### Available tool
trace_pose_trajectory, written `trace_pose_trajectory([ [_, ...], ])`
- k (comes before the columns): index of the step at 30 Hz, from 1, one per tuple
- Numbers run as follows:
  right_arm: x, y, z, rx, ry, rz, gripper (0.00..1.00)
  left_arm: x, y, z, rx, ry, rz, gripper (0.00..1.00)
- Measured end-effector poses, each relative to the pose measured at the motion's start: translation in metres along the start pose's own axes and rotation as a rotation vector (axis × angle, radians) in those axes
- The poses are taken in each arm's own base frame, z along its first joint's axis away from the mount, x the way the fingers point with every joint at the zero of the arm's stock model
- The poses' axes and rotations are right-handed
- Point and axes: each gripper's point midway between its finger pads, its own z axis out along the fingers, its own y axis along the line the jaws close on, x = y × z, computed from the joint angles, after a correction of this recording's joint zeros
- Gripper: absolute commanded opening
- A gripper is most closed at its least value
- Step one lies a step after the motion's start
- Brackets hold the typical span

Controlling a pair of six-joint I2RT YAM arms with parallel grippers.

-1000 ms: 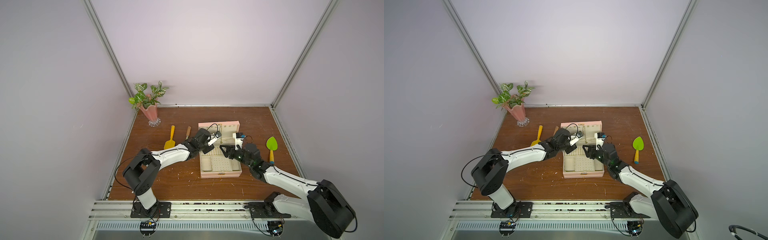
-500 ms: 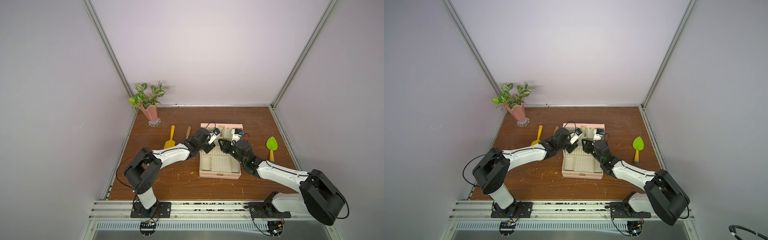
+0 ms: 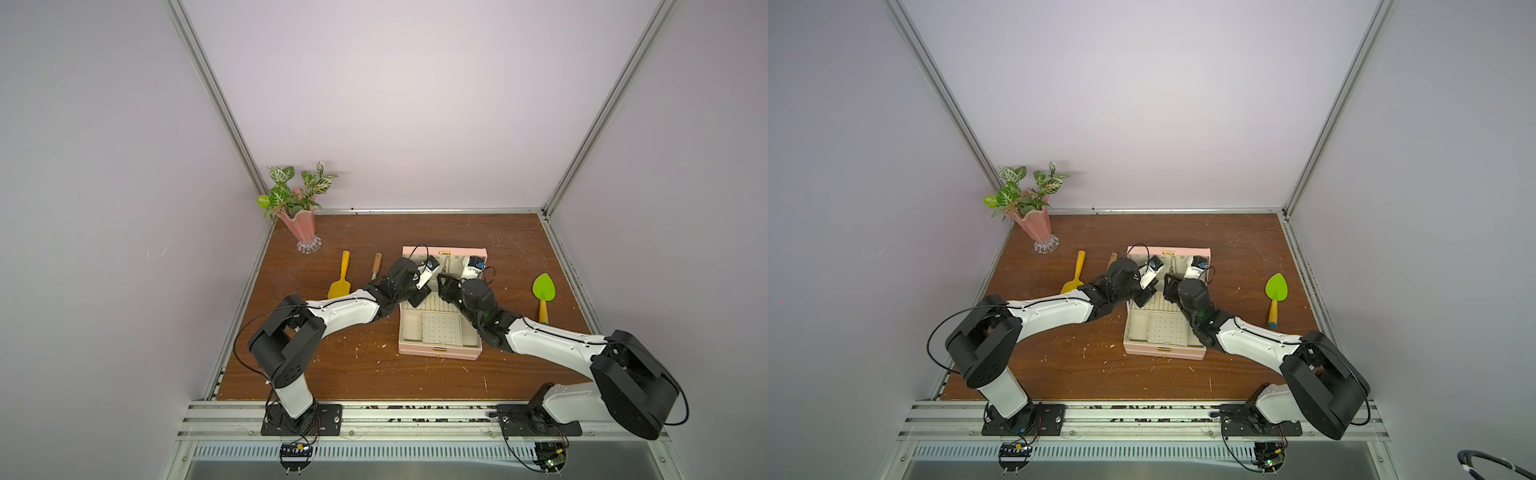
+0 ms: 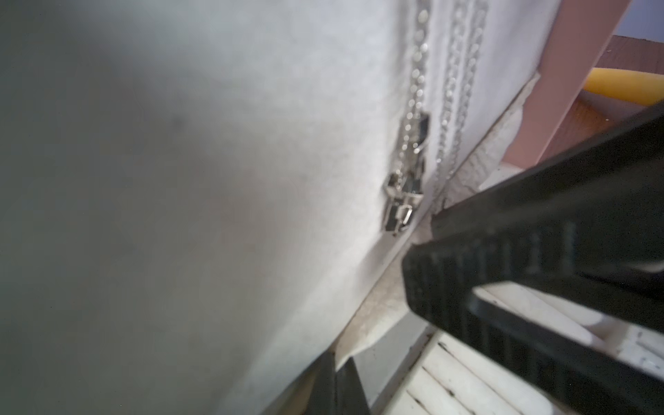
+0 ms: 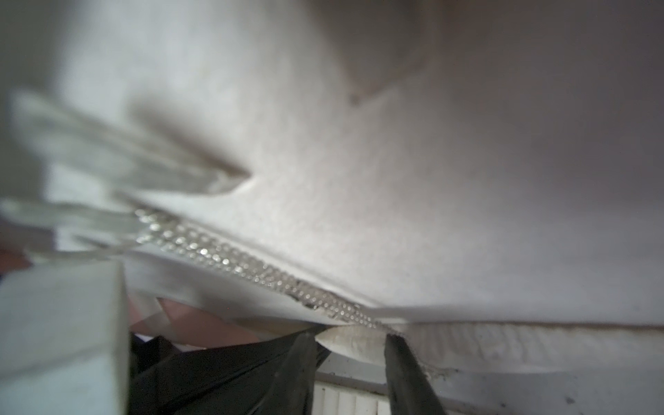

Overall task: Put jewelry chain into jewelry box
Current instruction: Open the storage slot of the jewelry box, then adjust the necklace in the storage slot.

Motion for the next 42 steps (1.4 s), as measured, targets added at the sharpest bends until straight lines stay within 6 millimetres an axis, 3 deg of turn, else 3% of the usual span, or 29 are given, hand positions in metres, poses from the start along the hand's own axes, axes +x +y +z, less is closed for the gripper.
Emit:
trace_pose_trajectory([
  [21, -0.006, 0.014, 0.036, -0.036, 0.045, -0.127, 0.30, 0.005, 0.013, -0.003, -0.071, 0.008, -0.040, 0.01],
  [28, -0.008, 0.008, 0.036, -0.046, 0.050, -0.141, 0.32, 0.003, 0.016, 0.000, -0.078, 0.024, -0.064, 0.01],
  [34, -0.011, 0.004, 0.032, -0.041, 0.040, -0.118, 0.18, 0.001, 0.018, 0.003, -0.082, 0.025, -0.076, 0.01],
  [38, -0.017, 0.004, 0.022, -0.049, 0.025, -0.094, 0.17, -0.002, 0.021, 0.006, -0.084, 0.024, -0.089, 0.01],
  [42, -0.035, 0.015, 0.008, -0.082, -0.016, -0.074, 0.13, -0.002, 0.021, 0.007, -0.084, 0.026, -0.092, 0.01],
])
